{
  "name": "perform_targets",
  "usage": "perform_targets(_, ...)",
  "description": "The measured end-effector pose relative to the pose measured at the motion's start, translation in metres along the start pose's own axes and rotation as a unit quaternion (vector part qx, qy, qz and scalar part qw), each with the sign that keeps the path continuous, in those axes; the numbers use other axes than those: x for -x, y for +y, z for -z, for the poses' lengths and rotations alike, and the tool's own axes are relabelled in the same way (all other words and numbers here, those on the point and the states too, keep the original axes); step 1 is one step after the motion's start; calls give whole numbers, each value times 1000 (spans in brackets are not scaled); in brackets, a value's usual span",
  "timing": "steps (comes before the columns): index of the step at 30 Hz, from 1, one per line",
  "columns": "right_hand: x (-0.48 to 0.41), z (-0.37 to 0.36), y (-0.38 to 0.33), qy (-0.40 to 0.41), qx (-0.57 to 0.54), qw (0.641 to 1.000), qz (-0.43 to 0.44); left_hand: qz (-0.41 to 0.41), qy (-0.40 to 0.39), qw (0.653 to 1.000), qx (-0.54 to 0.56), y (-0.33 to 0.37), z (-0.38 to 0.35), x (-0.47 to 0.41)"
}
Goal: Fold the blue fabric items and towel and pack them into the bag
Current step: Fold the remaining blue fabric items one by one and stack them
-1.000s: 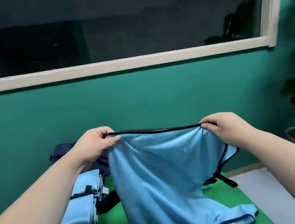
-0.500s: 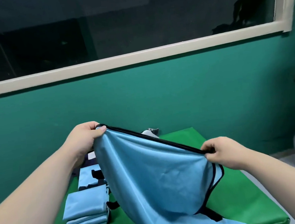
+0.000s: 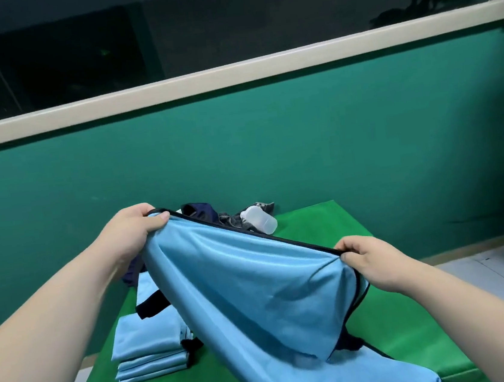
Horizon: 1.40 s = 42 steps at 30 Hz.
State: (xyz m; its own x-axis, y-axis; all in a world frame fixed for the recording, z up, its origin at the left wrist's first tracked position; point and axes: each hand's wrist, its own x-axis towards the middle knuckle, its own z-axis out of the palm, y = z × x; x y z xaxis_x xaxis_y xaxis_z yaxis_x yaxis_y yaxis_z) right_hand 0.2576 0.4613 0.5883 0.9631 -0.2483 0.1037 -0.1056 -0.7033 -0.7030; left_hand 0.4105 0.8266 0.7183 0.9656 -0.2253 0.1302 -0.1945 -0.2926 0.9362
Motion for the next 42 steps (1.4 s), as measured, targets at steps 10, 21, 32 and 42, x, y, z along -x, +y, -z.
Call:
perform_targets(10, -6, 6, -7, -45, -123, 990, 49, 9, -18, 1000, -17, -7, 29, -5)
perform_targets(21, -15, 22, 2, 8, 3, 1000, 9, 21, -28, 999, -33, -31, 32, -18)
perform_targets(32, -39, 105, -34, 127, 17, 991, 42, -33, -157, 986, 40, 11, 45, -7)
perform_targets(42, -62, 199, -110, 280, -54, 950, 126, -138, -86, 981, 108, 94, 54, -17)
